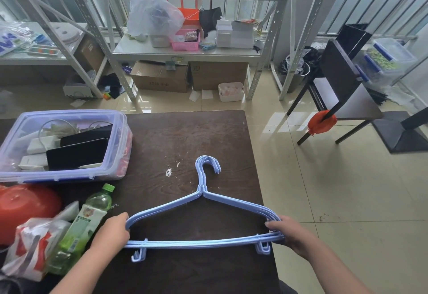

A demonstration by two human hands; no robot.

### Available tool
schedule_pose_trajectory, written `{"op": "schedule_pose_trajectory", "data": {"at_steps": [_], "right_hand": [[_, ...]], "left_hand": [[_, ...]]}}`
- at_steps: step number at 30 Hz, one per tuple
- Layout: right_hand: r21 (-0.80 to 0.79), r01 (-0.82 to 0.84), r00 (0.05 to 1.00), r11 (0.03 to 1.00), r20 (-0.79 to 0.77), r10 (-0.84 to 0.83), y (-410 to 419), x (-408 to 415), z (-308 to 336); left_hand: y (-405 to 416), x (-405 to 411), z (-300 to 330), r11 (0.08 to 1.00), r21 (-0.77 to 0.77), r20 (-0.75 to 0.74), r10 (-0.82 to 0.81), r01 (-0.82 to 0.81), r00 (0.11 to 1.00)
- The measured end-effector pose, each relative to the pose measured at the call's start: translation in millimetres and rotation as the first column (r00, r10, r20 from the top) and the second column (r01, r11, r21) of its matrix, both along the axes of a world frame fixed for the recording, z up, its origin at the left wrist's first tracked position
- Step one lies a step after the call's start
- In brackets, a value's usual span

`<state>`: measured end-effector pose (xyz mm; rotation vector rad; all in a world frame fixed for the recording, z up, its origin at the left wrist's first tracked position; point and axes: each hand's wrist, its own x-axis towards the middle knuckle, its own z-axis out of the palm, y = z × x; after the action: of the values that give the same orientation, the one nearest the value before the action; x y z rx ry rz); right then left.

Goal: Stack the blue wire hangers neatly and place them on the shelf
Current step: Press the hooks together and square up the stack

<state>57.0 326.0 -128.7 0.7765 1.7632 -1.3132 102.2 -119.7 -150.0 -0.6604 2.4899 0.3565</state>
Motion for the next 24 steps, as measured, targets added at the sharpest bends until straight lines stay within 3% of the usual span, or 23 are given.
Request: {"op": "schedule_pose_trajectory", "data": {"at_steps": [4,8,15,24], "right_hand": [[0.234,-0.124,0.988,0.964,-0.064,0.142,-7.1,-3.0,-10.2],[0.353,-0.173,0.971,0.920,-0.097,0.220,-7.1,-1.8,-16.8],[0.276,-0.222,0.964,0.935,-0.079,0.253,-5.0,1.5,-7.2],[0.390,-0.270,0.953,0.880,-0.026,0.303,-9.9,-6.9,-7.9]], "left_hand": [[2.1,-0.4,0.2,0.999,-0.008,-0.011,-0.038,0.038,0.999],[3.4,0.6,2.8,0.999,-0.017,-0.022,-0.036,0.036,0.999],[2.5,-2.6,5.7,0.999,-0.019,0.001,-0.045,0.045,0.999],[6.3,-10.7,6.7,0.997,-0.044,0.095,-0.062,0.067,0.994]]}}
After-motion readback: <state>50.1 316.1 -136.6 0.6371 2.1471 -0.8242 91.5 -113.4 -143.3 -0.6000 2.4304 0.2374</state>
